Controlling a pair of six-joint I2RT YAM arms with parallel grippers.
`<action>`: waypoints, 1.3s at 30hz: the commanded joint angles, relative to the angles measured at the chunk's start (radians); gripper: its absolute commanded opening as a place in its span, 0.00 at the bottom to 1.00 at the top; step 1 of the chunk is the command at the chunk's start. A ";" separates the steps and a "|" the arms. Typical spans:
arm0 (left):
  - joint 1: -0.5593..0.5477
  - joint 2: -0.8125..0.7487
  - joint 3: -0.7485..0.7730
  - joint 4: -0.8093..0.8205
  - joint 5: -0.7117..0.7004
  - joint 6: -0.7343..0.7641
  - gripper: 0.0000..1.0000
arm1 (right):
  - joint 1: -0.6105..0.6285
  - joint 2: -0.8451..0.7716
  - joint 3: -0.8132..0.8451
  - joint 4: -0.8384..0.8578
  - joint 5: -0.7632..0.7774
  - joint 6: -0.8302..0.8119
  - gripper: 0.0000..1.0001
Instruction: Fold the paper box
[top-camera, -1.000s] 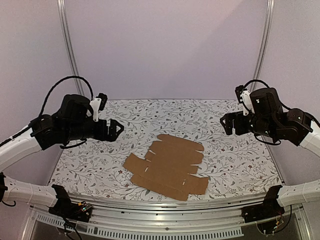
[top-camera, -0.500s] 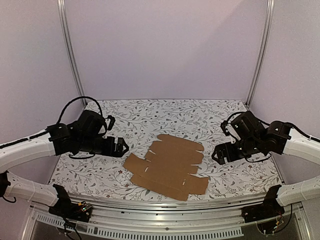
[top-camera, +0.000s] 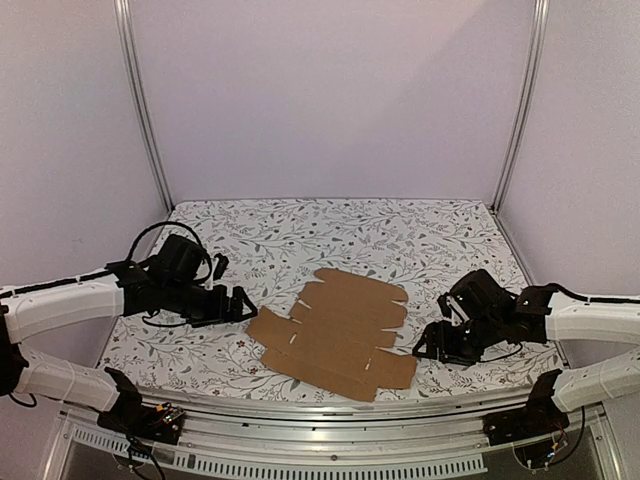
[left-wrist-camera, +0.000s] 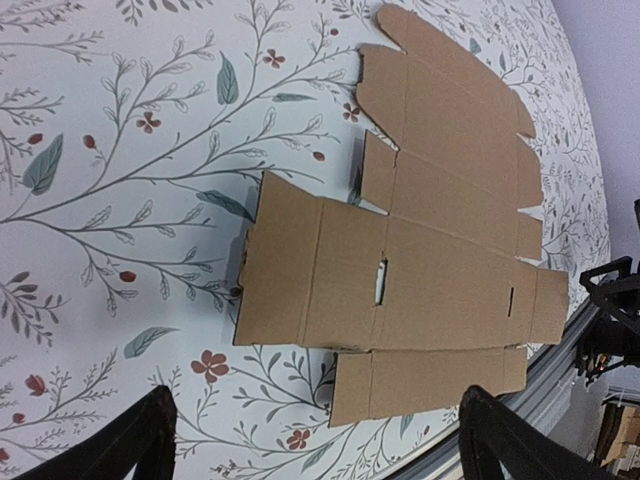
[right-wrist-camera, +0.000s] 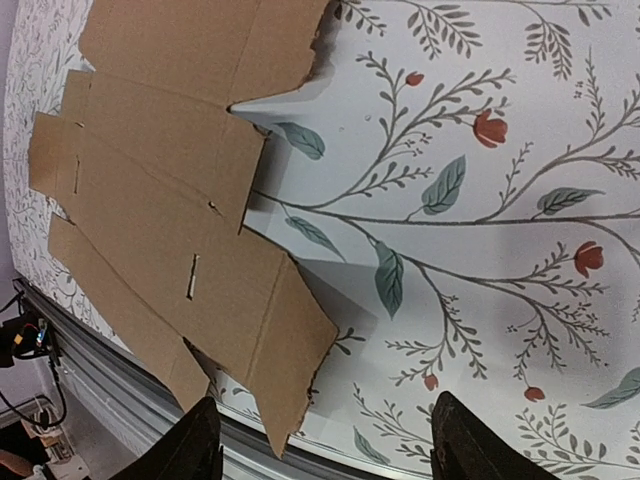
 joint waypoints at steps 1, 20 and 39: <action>0.028 0.000 -0.003 0.040 0.067 0.004 0.96 | 0.011 0.060 -0.026 0.180 -0.037 0.139 0.68; 0.050 -0.105 0.053 -0.070 -0.010 0.042 0.96 | 0.039 0.255 0.012 0.286 -0.077 0.148 0.27; 0.052 -0.161 0.195 -0.184 -0.035 0.121 0.97 | 0.032 0.334 0.493 -0.215 0.063 -0.348 0.00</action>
